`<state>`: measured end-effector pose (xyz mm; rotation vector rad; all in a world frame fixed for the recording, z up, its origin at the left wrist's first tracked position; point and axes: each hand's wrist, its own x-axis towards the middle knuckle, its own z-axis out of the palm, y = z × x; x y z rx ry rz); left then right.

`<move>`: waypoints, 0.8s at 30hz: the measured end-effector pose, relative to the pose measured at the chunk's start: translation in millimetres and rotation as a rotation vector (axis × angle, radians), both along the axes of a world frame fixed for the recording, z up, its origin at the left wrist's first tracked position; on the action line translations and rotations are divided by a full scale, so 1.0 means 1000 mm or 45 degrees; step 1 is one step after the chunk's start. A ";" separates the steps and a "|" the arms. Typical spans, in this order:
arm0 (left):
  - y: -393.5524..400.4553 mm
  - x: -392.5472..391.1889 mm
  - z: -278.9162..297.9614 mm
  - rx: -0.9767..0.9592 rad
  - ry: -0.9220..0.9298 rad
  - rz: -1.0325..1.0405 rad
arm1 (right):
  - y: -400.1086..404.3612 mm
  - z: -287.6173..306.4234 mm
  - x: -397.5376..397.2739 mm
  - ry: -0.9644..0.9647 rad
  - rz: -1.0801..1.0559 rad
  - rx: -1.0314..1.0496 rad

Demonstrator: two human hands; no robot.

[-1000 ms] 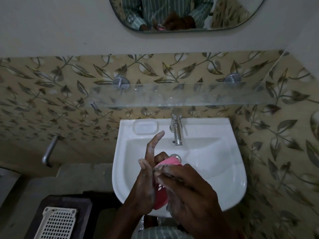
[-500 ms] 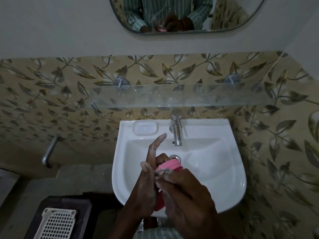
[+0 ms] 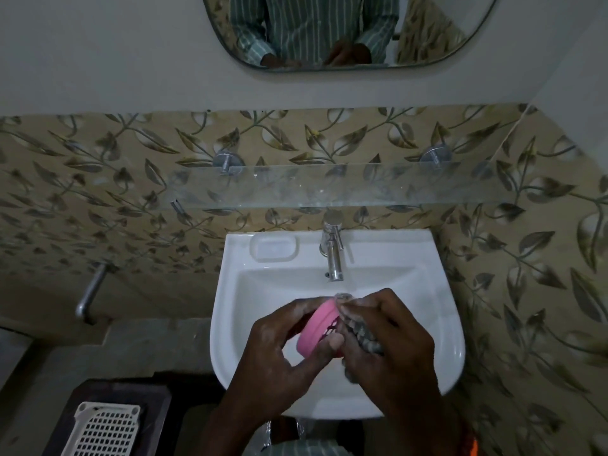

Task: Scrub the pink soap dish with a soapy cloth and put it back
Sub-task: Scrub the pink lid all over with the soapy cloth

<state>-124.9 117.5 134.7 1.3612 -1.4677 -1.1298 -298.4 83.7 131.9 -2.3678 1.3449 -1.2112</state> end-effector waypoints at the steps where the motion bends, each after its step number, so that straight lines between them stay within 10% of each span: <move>1: -0.001 0.000 0.001 -0.011 -0.029 -0.032 | 0.005 -0.001 0.000 -0.010 0.047 0.035; 15: 0.000 -0.018 -0.009 -0.221 -0.054 0.138 | 0.034 0.008 0.004 0.152 0.352 -0.073; 24: 0.005 -0.019 -0.009 -0.255 -0.184 0.212 | 0.025 -0.003 -0.001 -0.126 0.062 0.023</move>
